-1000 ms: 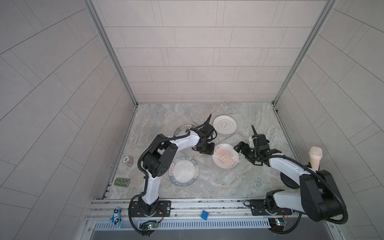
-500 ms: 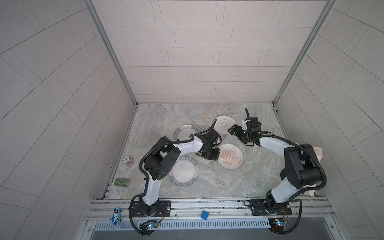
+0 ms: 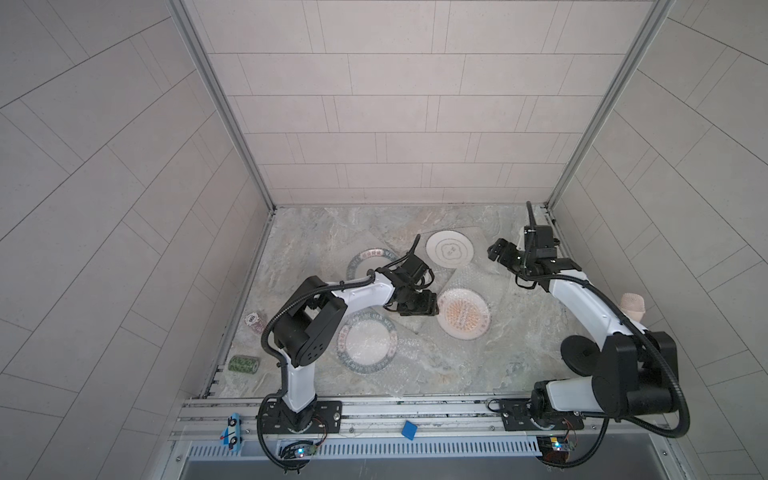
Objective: Unpack dinner plates from bubble wrap
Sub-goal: Adjust the bubble wrap at the center of the board.
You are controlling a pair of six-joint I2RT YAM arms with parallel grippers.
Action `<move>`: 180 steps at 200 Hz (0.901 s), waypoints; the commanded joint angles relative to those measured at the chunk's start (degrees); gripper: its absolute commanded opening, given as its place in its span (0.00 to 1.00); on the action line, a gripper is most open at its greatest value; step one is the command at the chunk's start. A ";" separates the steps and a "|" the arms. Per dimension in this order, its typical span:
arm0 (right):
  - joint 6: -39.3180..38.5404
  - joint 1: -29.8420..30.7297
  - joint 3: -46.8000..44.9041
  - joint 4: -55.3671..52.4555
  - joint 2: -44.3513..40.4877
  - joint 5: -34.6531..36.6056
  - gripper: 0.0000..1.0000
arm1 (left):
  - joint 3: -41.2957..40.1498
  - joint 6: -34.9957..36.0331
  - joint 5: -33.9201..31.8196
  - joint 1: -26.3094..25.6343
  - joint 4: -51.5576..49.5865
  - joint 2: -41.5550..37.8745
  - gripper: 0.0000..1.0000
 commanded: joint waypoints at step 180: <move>-0.64 -0.47 -29.69 0.58 -8.82 -18.24 0.73 | 19.65 9.51 5.40 0.51 -14.27 15.70 0.44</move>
